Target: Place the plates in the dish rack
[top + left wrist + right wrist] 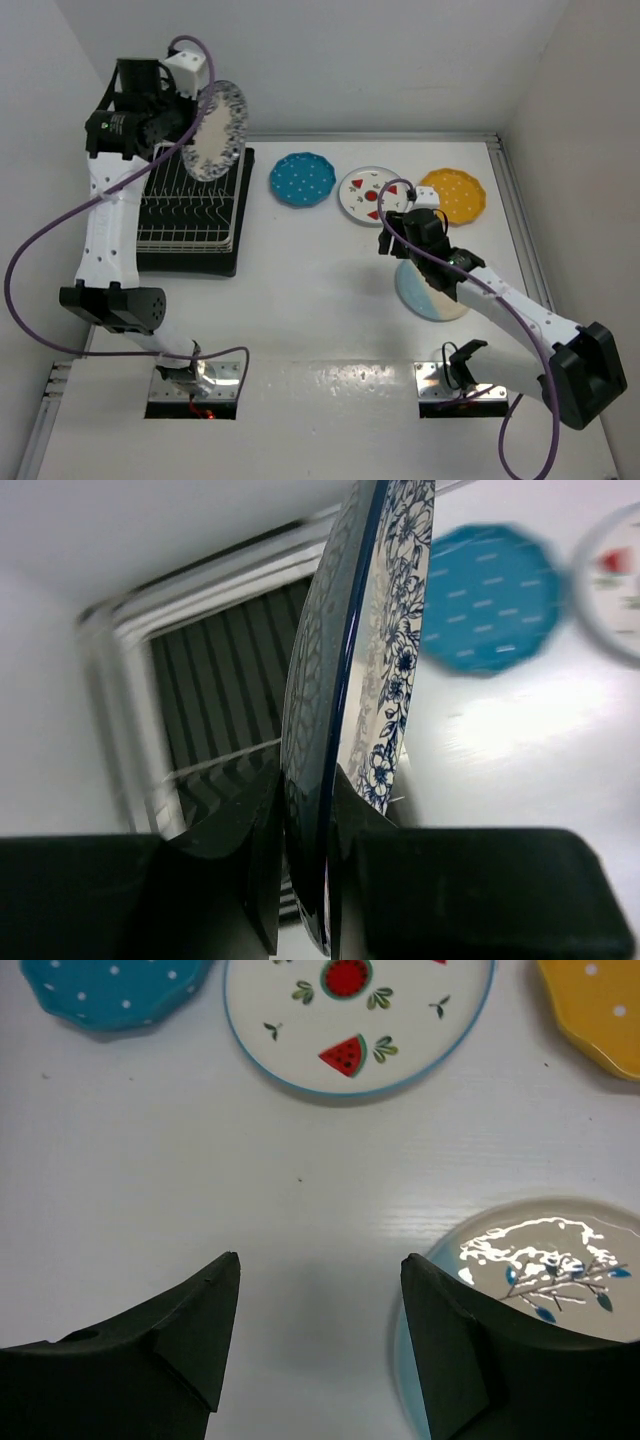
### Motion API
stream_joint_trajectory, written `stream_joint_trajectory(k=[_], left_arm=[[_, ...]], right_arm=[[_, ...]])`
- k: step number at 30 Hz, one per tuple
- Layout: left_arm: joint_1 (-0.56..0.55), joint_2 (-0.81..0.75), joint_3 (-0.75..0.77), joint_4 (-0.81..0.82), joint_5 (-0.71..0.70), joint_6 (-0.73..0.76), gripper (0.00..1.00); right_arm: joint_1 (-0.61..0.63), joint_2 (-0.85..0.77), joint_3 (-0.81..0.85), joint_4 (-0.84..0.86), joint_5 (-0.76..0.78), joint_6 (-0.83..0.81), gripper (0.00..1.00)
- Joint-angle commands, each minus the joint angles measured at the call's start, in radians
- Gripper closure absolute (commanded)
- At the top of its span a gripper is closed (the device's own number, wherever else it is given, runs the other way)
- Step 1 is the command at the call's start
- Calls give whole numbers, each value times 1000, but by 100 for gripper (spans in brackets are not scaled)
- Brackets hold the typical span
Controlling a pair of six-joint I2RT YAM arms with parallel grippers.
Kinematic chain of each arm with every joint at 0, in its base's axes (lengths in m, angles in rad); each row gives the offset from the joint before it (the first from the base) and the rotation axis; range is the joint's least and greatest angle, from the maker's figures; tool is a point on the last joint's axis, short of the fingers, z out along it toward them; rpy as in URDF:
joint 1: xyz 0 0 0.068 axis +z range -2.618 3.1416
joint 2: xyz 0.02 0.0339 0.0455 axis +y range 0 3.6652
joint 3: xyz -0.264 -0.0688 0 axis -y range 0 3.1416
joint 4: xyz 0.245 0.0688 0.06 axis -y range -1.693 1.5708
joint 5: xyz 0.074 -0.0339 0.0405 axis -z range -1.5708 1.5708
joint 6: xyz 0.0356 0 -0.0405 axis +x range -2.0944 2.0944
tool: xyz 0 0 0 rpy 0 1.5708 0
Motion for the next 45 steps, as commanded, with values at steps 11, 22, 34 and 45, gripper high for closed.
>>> stream_joint_trajectory(k=[11, 22, 34, 45], left_arm=[[249, -225, -186, 106, -428, 175, 100], [407, -282, -418, 224, -268, 292, 100], [464, -282, -566, 451, -149, 349, 100], [464, -221, -594, 567, -213, 257, 100]], right_arm=[[13, 31, 28, -10, -14, -24, 35], [20, 53, 30, 32, -93, -34, 35], [23, 61, 109, -56, -146, -90, 35], [64, 11, 77, -76, -90, -54, 35]])
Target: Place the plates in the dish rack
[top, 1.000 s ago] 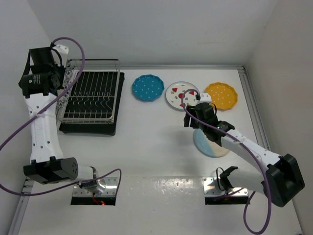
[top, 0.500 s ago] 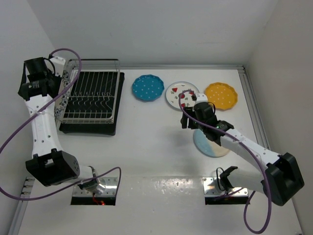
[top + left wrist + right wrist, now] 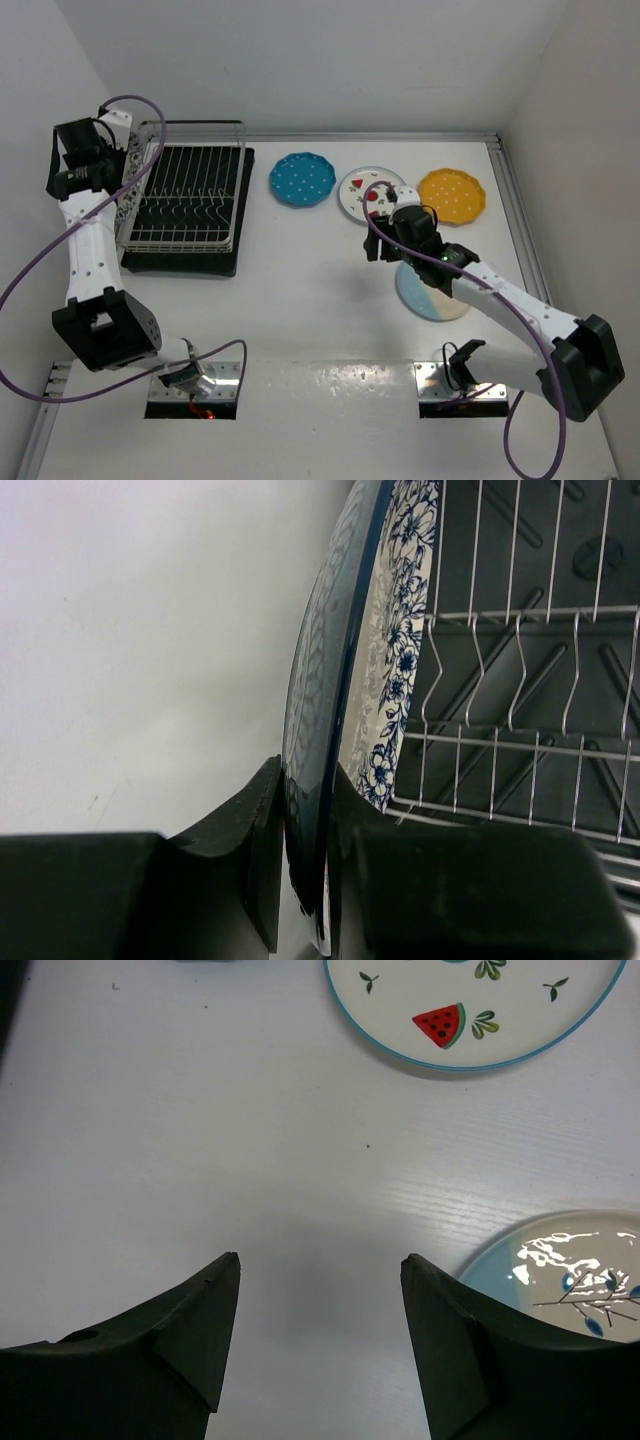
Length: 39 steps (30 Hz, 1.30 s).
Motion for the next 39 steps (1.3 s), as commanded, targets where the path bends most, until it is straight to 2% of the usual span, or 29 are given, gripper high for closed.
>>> stream_joint_trajectory(k=[1, 12, 15, 16, 18, 19, 22, 23, 25, 28, 31, 35, 39], left_arm=[[13, -23, 2, 200, -8, -33, 100], [40, -33, -175, 228, -28, -15, 100], [40, -33, -198, 217, -5, -24, 99], [40, -33, -211, 217, -5, -35, 94], [40, -33, -221, 206, -5, -46, 80], [40, -33, -222, 206, -16, -55, 67], [40, -33, -202, 176, -25, -79, 52], [40, -33, -193, 159, -25, -79, 45], [40, -22, -157, 128, -25, -90, 38], [31, -22, -98, 96, -16, -90, 33], [7, -22, -20, 53, -7, -99, 30], [-26, -13, 97, -22, 95, -145, 30], [-78, -13, 173, -55, 200, -188, 30]], right_arm=[[9, -45, -4, -12, 36, 8, 35], [8, -62, -21, -12, 61, 4, 35], [-9, -61, -18, -25, 110, 30, 24], [-20, -58, -17, -55, 116, 59, 20], [-67, -39, -1, -101, 98, 121, 18], [-107, -24, 11, -120, 87, 138, 16], [-185, 22, 45, -213, 75, 217, 10], [-251, 33, 48, -256, 73, 237, 10], [-332, 56, 54, -297, 70, 299, 9], [-391, 71, 40, -333, 131, 365, 5], [-529, 73, 10, -403, 162, 407, 0], [-687, 47, -79, -394, 150, 409, 0], [-747, 57, -142, -342, 156, 364, 8]])
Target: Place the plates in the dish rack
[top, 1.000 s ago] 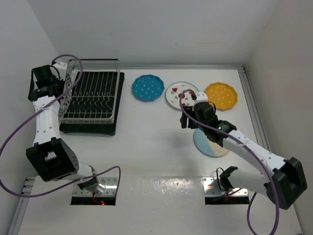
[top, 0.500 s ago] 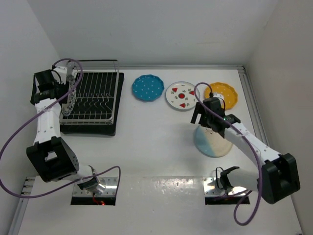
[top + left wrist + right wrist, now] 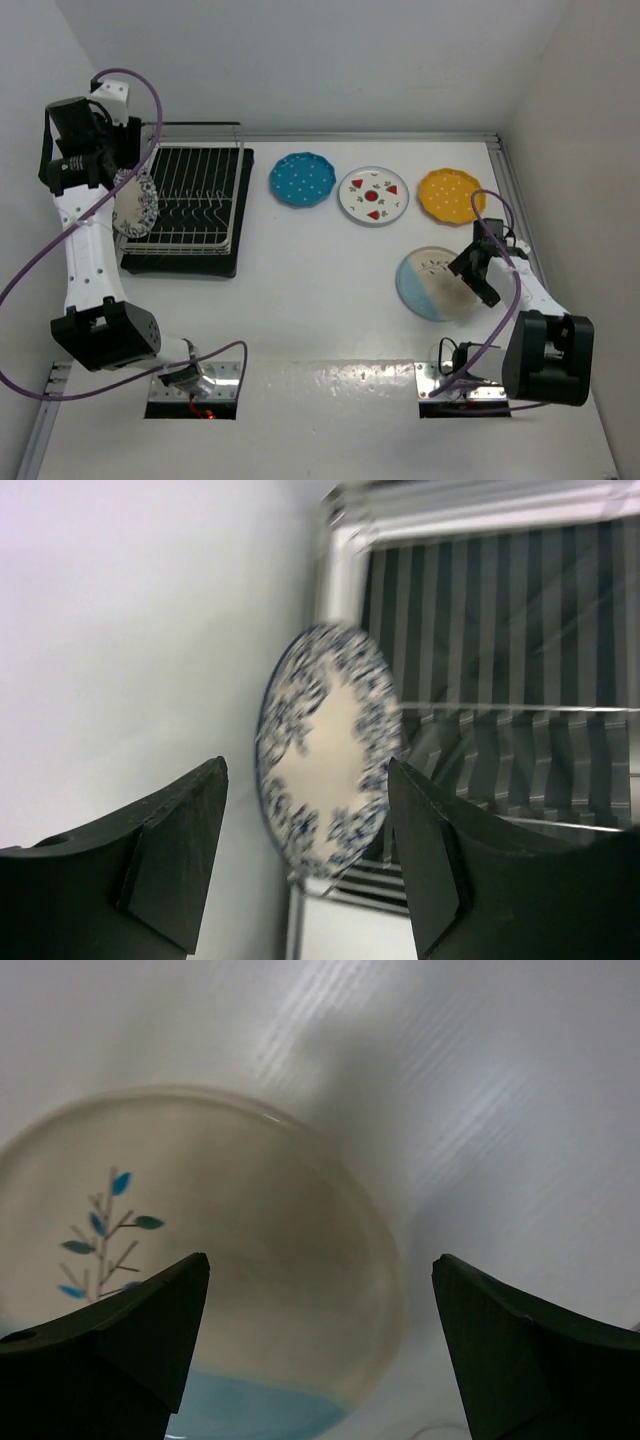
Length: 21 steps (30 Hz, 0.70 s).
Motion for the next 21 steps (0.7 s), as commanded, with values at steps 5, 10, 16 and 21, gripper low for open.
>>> stream_joint_trajectory(k=[5, 10, 16, 21], left_arm=[[-160, -17, 102, -91, 154, -60, 30], [-287, -17, 90, -155, 210, -36, 30], [-470, -26, -33, -165, 246, -36, 30], [-606, -26, -117, -165, 246, -36, 30]], right_arm=[[-69, 99, -46, 35, 3, 24, 14], [-107, 150, -101, 179, -149, -26, 33], [-76, 251, -102, 225, -349, -121, 81], [48, 259, -101, 199, -353, -201, 100]])
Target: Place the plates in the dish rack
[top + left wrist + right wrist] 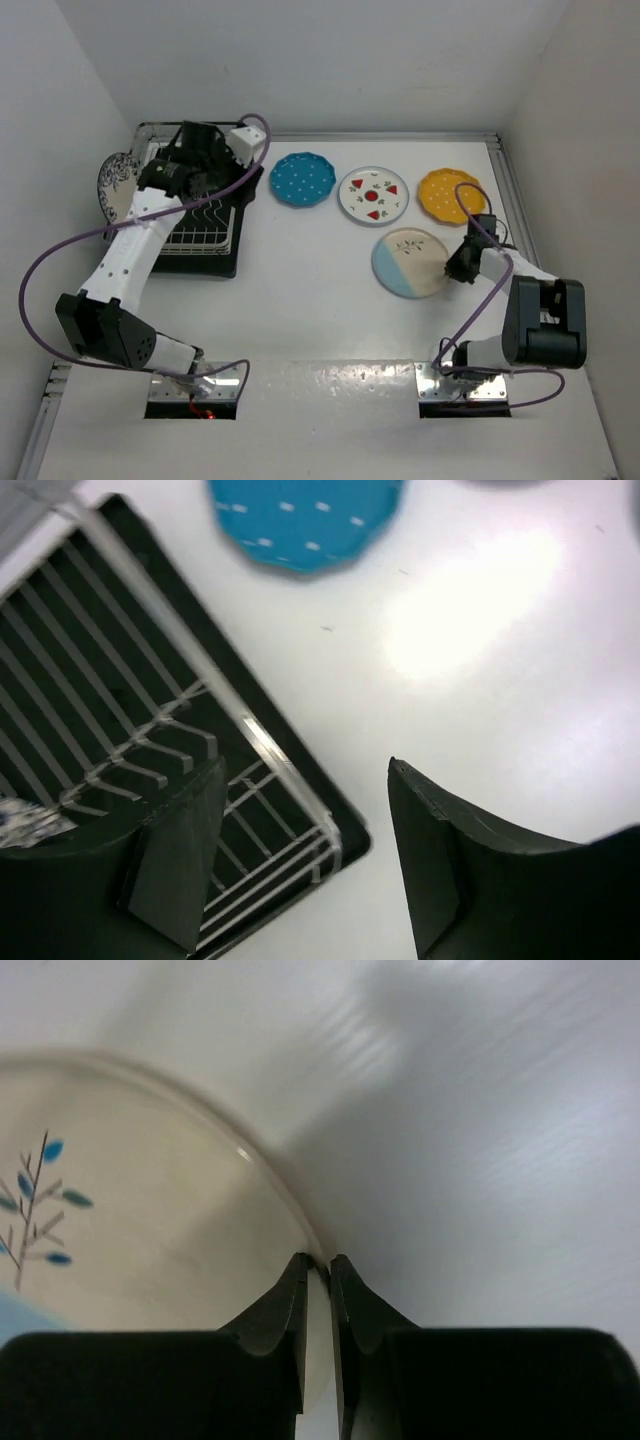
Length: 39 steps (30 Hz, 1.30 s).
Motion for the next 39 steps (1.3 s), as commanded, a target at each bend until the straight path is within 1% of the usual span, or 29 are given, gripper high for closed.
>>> stream_joint_trajectory(k=[1, 2, 3, 4, 5, 6, 7, 8, 10, 11, 14, 17, 20, 22, 26, 28, 30, 32, 33, 35, 36, 38, 39], left_arm=[[-71, -13, -32, -5, 33, 1, 30], [-87, -13, -62, -5, 43, 1, 30], [-119, -2, -79, -5, 53, 1, 30], [-150, 13, -116, 5, 73, 1, 30], [-150, 13, -116, 18, 84, 1, 30], [-166, 30, -149, 18, 93, 1, 30], [-195, 51, -165, 28, 104, 1, 30], [-209, 63, -189, 41, 104, 1, 30], [-244, 102, -211, 56, 113, 1, 30], [-253, 116, -220, 71, 124, 1, 30], [-279, 162, -249, 103, 136, -10, 30], [-298, 240, -292, 149, 121, -31, 30], [-298, 346, -315, 159, 60, -51, 30], [-298, 422, -305, 159, 47, -71, 30], [-287, 473, -317, 159, 115, -71, 30], [-287, 473, -326, 159, 161, -71, 30], [-287, 473, -326, 185, 222, -83, 30], [-287, 473, -326, 203, 235, -120, 30], [-299, 493, -326, 214, 235, -132, 33], [-311, 521, -326, 214, 219, -169, 42], [-324, 534, -341, 214, 209, -169, 55], [-334, 561, -357, 205, 208, -169, 66], [-335, 576, -367, 205, 222, -169, 78]], right_arm=[[118, 63, -67, -75, -97, -81, 100], [133, 63, -70, -75, -97, -101, 100], [152, 59, -68, -68, -143, -104, 100], [217, 57, -65, -47, -167, -135, 100], [244, 57, -56, -47, -171, -144, 100], [268, 62, -51, -44, -166, -152, 100], [357, 69, -41, -45, -158, -169, 100], [385, 77, -13, -45, -140, -181, 100], [487, 111, 15, -48, -137, -195, 100], [509, 122, 30, -48, -138, -206, 100], [638, 166, 64, -56, -131, -216, 100], [686, 192, 81, -49, -122, -194, 100], [689, 215, 90, -44, -125, -140, 100], [689, 233, 110, -48, -126, -114, 100], [686, 238, 127, -42, -128, -69, 100], [683, 225, 115, -10, -131, -46, 100], [689, 220, 113, 13, -134, -35, 100], [695, 215, 108, 25, -134, -23, 100], [698, 215, 102, 33, -134, -17, 100], [701, 205, 98, 48, -140, -12, 100], [701, 206, 88, 65, -151, -11, 100], [704, 192, 64, 99, -164, -5, 100], [703, 188, 59, 109, -172, 0, 100]])
